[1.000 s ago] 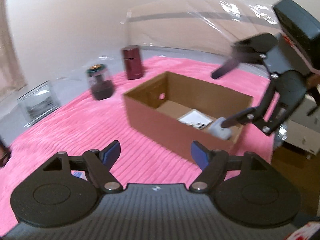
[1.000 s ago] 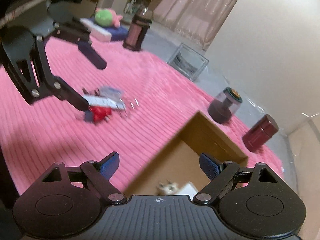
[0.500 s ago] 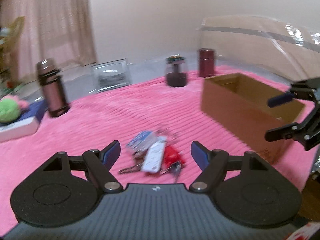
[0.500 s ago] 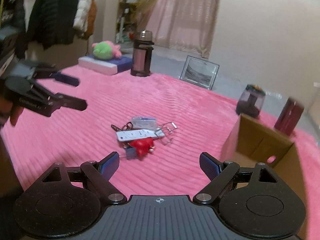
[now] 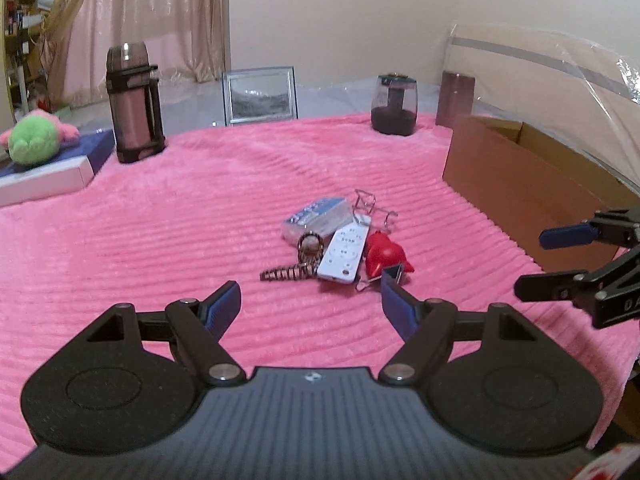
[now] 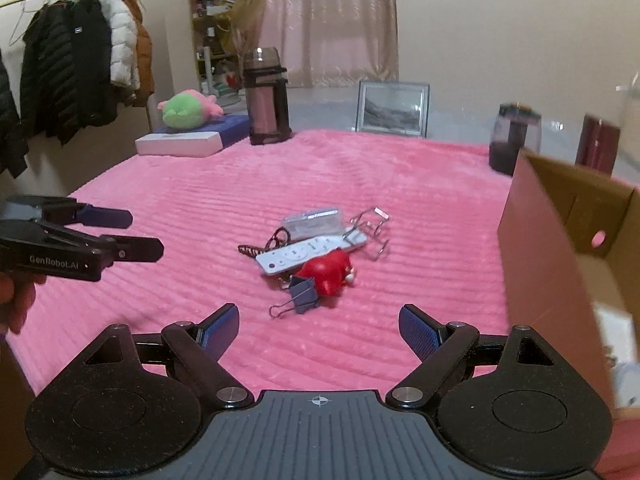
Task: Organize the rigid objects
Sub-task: 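Move both tools out of the box toward the items on the bedspread, then grasp the black binder clip with the right tool while the left tool grasps the white remote, then lift the remote and binder clip with both tools and carry them over the box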
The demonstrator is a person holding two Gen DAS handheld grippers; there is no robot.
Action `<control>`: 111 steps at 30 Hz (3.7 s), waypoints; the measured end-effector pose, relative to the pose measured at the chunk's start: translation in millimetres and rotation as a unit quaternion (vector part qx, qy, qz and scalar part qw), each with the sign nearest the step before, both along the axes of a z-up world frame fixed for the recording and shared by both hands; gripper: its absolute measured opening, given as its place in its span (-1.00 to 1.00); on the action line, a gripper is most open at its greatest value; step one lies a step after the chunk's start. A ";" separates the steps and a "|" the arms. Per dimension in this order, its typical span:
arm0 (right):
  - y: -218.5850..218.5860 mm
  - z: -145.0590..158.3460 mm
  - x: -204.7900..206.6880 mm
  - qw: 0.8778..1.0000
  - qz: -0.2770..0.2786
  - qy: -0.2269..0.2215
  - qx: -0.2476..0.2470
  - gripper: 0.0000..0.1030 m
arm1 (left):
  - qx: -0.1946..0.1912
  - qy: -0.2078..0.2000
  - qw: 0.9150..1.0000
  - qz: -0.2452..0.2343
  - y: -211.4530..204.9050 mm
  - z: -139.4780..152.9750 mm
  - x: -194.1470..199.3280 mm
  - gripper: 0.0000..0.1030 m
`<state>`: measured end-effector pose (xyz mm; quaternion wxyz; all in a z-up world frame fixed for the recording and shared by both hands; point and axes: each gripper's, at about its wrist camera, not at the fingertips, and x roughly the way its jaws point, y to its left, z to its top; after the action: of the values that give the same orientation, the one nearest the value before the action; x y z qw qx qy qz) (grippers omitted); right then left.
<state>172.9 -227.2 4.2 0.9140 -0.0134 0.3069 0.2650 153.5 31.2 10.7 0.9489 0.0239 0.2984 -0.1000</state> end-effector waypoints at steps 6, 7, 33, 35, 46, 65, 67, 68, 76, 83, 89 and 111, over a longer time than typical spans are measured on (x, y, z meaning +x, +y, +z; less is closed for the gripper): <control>13.1 -22.7 18.0 0.999 -0.011 0.027 0.013 0.63 | 0.003 0.019 1.000 -0.003 3.0 -21.4 13.6 0.44; 14.8 -25.5 21.4 0.999 -0.014 0.030 0.014 0.63 | 0.003 0.021 1.000 -0.004 4.1 -25.0 16.6 0.44; 63.8 -67.2 89.4 0.996 -0.058 0.068 0.030 -0.04 | 0.009 0.049 0.999 -0.020 14.5 -64.5 79.3 0.42; 64.8 -69.7 92.2 0.995 -0.065 0.072 0.030 -0.12 | 0.009 0.049 0.999 -0.021 14.9 -65.0 80.7 0.42; 56.4 -68.9 88.0 0.995 -0.062 0.073 0.026 -0.63 | 0.003 0.053 0.998 -0.021 14.5 -67.6 80.4 0.42; 14.5 -56.7 67.1 0.995 -0.089 0.040 -0.011 -0.63 | 0.030 0.038 0.995 -0.088 -13.9 -65.4 101.6 0.24; 14.3 -58.3 68.3 0.995 -0.090 0.042 -0.010 -0.63 | 0.029 0.039 0.994 -0.095 -19.6 -66.4 107.4 0.20; 14.3 -59.0 69.0 0.995 -0.090 0.043 -0.009 -0.63 | 0.026 0.039 0.994 -0.099 -21.9 -66.9 109.8 0.15; 13.3 -61.6 73.0 0.995 -0.092 0.046 -0.006 -0.63 | 0.029 0.051 0.993 -0.105 -37.2 -73.8 123.4 -0.34; 12.0 -57.8 68.1 0.995 -0.092 0.043 -0.002 -0.63 | 0.020 0.048 0.994 -0.094 -32.9 -66.3 98.9 -0.36; 12.0 -49.8 56.9 0.995 -0.088 0.037 0.002 -0.63 | 0.002 0.048 0.997 -0.063 -18.7 -60.1 40.4 -0.36; 7.6 -51.5 32.6 0.995 -0.089 0.044 0.001 -0.63 | 0.010 0.065 0.995 -0.070 -36.9 -73.5 51.9 -0.11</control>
<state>205.5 -219.6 -47.3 0.9197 0.0265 0.3462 0.1835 205.4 -5.7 -62.8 0.9178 0.0473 0.3583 -0.1646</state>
